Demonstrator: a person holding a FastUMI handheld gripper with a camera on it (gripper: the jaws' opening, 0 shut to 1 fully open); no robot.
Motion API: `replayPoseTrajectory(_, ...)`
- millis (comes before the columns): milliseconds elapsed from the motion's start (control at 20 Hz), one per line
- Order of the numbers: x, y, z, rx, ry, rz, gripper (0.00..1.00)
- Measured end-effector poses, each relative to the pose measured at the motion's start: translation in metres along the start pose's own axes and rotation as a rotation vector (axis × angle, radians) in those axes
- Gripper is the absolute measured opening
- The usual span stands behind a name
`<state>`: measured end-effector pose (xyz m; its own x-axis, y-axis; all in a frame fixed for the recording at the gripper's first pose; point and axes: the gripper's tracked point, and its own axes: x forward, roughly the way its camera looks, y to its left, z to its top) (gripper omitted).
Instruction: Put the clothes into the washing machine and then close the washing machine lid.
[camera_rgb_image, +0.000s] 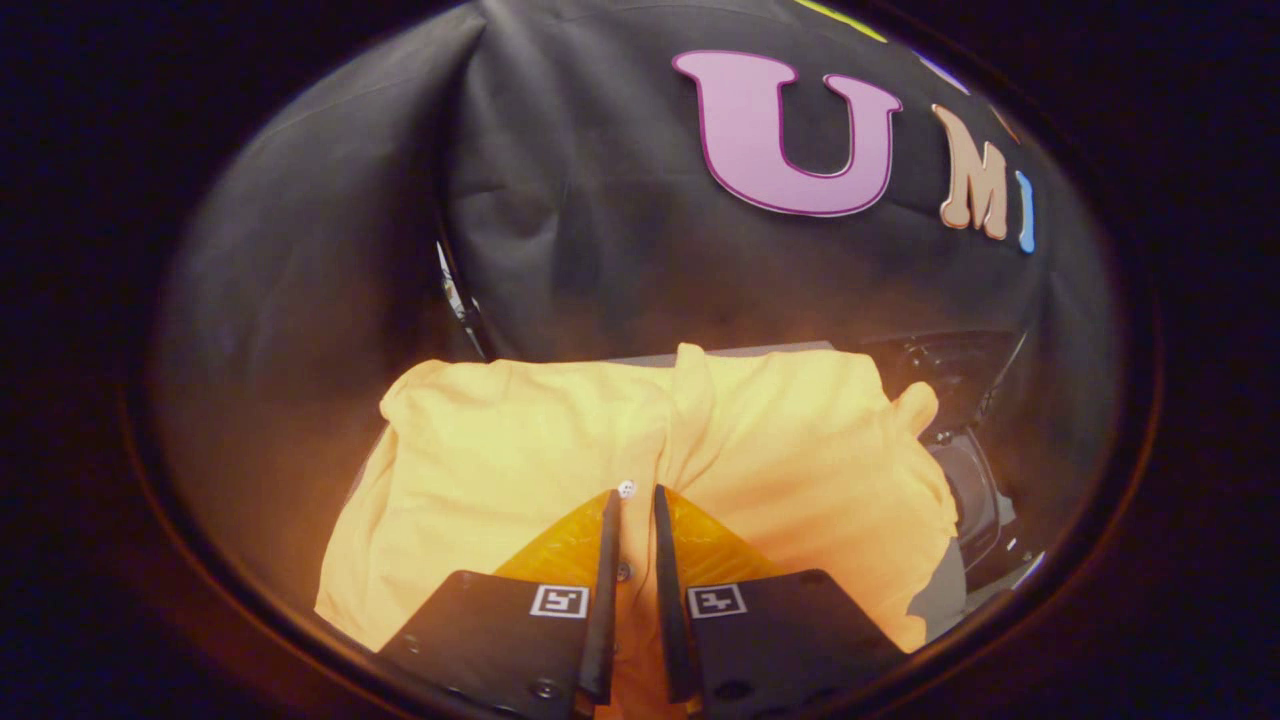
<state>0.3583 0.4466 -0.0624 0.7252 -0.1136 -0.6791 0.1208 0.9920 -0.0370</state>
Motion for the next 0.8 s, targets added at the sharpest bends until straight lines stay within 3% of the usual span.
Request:
replayPoseTrajectory(100, -0.015, -0.004, -0.009, -0.022, 0.002, 0.019, 0.01)
replayPoseTrajectory(400, -0.087, -0.040, -0.032, -0.039, -0.020, 0.000, 0.01)
replayPoseTrajectory(800, -0.193, -0.103, 0.007, -0.068, -0.145, -0.032, 0.00)
